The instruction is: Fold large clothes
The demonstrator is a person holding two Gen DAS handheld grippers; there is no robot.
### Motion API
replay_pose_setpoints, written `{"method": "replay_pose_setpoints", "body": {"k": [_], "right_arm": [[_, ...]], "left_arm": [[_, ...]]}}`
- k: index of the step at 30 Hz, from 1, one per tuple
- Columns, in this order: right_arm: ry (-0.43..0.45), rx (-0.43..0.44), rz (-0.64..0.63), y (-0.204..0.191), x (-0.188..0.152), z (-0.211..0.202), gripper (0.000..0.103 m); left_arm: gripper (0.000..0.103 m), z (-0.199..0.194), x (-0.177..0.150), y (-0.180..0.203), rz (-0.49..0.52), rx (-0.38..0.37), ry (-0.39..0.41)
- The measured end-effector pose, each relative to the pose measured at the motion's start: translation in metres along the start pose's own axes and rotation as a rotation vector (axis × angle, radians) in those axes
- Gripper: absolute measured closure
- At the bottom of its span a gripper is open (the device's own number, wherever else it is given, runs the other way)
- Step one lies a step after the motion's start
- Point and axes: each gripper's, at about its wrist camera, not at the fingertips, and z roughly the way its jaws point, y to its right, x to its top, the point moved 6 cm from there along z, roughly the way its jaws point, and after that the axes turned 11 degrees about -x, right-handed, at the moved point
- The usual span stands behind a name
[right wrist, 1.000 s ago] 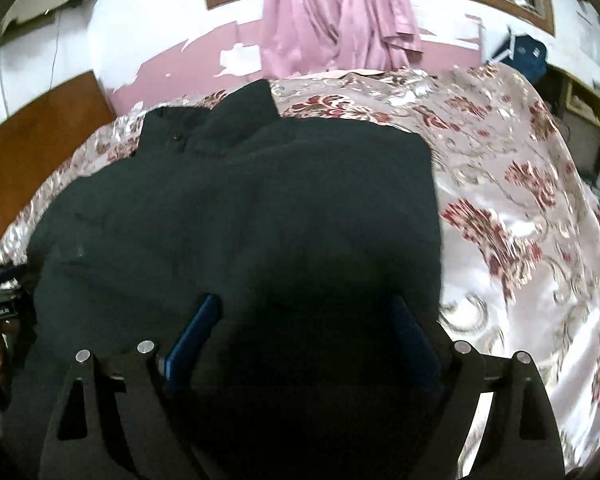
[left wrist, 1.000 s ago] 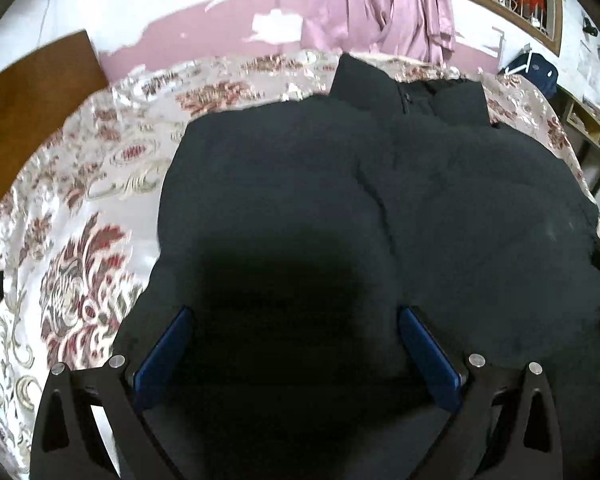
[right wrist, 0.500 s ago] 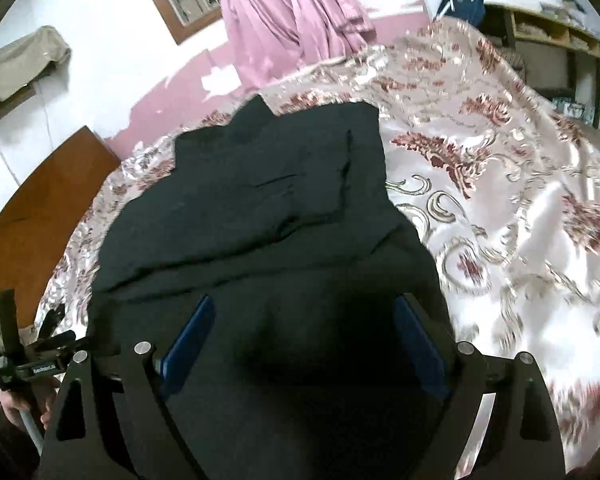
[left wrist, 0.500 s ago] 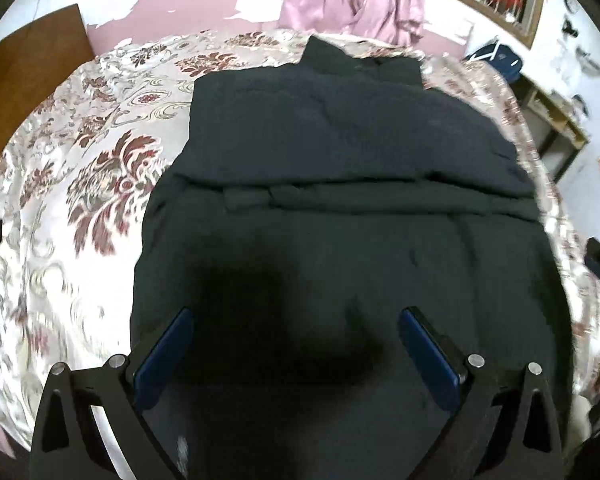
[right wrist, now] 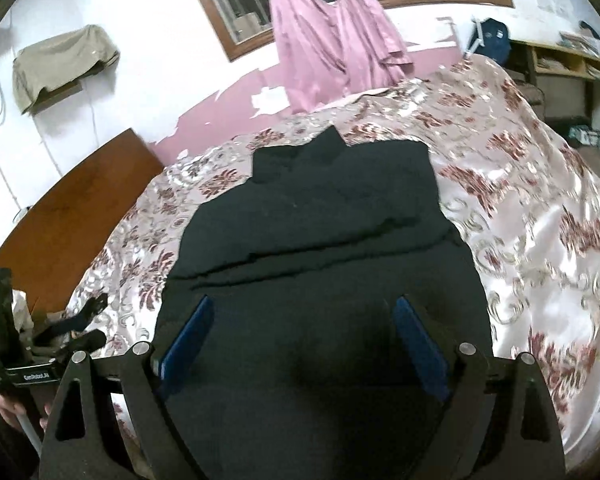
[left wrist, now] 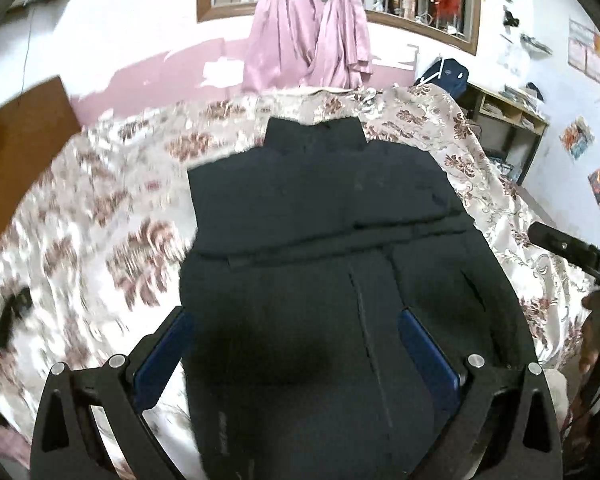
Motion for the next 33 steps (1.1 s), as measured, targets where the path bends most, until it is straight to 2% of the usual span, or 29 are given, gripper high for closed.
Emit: {"method": "replay_pose_setpoints", "body": {"k": [7, 12, 16, 18, 26, 31, 33], "right_arm": [[-0.047, 0.029, -0.096, -0.037, 0.071, 0.001, 0.013], [-0.077, 0.025, -0.096, -0.044, 0.131, 0.027, 0.013], [-0.101, -0.074, -0.065, -0.033, 0.174, 0.075, 0.013], [-0.141, -0.100, -0.055, -0.029, 0.191, 0.108, 0.013], [-0.260, -0.116, -0.011, -0.034, 0.236, 0.238, 0.013], [-0.297, -0.127, -0.033, -0.047, 0.262, 0.307, 0.013], [-0.300, -0.159, -0.038, -0.047, 0.267, 0.327, 0.013]], "left_arm": [[0.000, 0.009, 0.074, -0.014, 0.043, 0.022, 0.019], [0.000, 0.044, 0.128, -0.031, 0.073, 0.052, 0.002], [0.000, 0.094, 0.165, -0.050, 0.067, 0.058, -0.053], [0.000, 0.125, 0.183, -0.062, 0.049, 0.048, -0.081], [0.000, 0.237, 0.250, -0.107, -0.105, -0.019, -0.092], [0.000, 0.296, 0.282, -0.125, -0.141, -0.011, -0.080], [0.000, 0.316, 0.290, -0.124, -0.123, -0.005, -0.088]]}}
